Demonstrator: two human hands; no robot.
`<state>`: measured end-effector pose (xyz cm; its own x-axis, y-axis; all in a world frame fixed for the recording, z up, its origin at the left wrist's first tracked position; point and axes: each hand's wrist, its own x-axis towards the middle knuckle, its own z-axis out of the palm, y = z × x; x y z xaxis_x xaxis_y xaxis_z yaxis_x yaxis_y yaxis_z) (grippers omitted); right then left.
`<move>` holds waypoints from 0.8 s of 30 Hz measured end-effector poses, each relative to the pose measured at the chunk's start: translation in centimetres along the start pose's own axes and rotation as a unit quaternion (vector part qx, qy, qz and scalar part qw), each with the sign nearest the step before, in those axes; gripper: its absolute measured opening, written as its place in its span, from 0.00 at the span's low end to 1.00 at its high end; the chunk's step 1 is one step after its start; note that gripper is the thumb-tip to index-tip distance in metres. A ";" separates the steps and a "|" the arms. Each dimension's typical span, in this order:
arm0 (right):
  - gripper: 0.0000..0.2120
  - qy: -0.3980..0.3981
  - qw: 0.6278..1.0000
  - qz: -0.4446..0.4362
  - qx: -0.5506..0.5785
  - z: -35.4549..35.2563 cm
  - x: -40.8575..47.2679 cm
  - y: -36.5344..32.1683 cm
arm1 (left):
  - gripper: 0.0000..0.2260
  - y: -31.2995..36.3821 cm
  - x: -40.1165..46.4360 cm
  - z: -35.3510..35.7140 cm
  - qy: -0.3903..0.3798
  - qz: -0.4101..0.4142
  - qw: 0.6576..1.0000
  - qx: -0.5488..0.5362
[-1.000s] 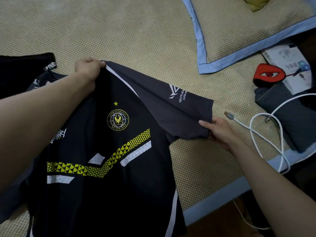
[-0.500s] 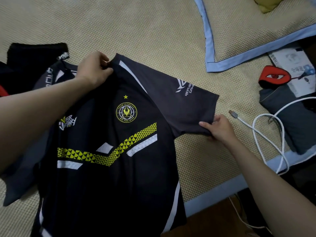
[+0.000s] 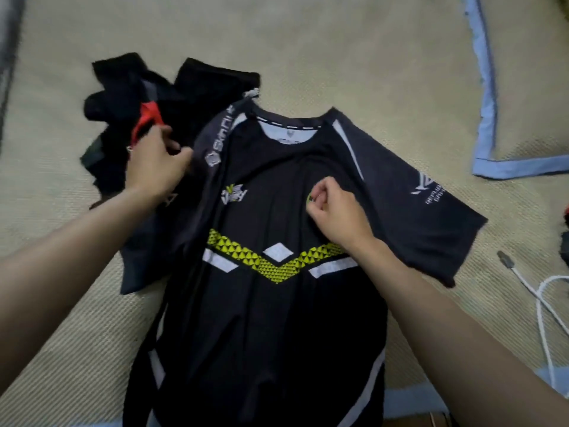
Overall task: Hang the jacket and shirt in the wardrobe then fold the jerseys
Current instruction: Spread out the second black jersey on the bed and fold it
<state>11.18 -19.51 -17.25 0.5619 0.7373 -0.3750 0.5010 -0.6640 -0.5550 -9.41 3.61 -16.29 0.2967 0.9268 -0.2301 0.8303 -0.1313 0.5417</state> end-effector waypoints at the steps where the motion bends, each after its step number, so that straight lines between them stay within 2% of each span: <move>1: 0.07 -0.007 1.000 -0.017 0.004 1.0 0.9 -1.6 | 0.23 -1.1 -0.5 -0.3 -0.044 -0.020 0.998 -0.041; 2: 0.07 -0.013 0.999 -0.034 0.007 1.8 1.8 -3.3 | 0.22 -1.9 -1.1 -0.5 -0.090 -0.014 0.995 -0.050; 4: 0.07 -0.030 0.998 -0.055 0.015 3.2 3.7 -6.3 | 0.20 -3.2 -1.9 -0.3 -0.146 0.039 0.988 0.009; 6: 0.07 -0.062 0.996 -0.055 0.036 4.5 5.4 -9.0 | 0.23 -4.2 -2.1 0.2 -0.146 0.070 0.985 0.052; 8: 0.08 -0.098 0.992 -0.044 0.071 6.2 6.7 -11.3 | 0.29 -5.1 -1.7 0.2 -0.114 0.051 0.988 0.089; 11: 0.14 -0.122 0.988 -0.045 0.086 8.1 7.8 -13.4 | 0.26 -5.7 -0.6 -0.2 -0.088 0.038 0.986 0.140; 16: 0.28 -0.155 0.982 -0.109 0.005 9.6 7.5 -15.1 | 0.22 -6.8 1.4 -0.1 -0.155 0.072 0.971 0.168; 20: 0.29 -0.150 0.976 -0.140 -0.077 10.9 7.7 -15.0 | 0.23 -7.7 3.1 -0.5 -0.174 0.067 0.969 0.160; 24: 0.28 -0.135 0.978 -0.134 -0.091 11.9 8.3 -14.2 | 0.23 -7.3 6.3 -1.8 -0.171 0.056 0.973 0.145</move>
<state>0.91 -2.55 -21.30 0.2135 0.8772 -0.4301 0.7287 -0.4363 -0.5279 -14.44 11.07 -20.30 0.4910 0.7359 -0.4662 0.8674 -0.3633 0.3400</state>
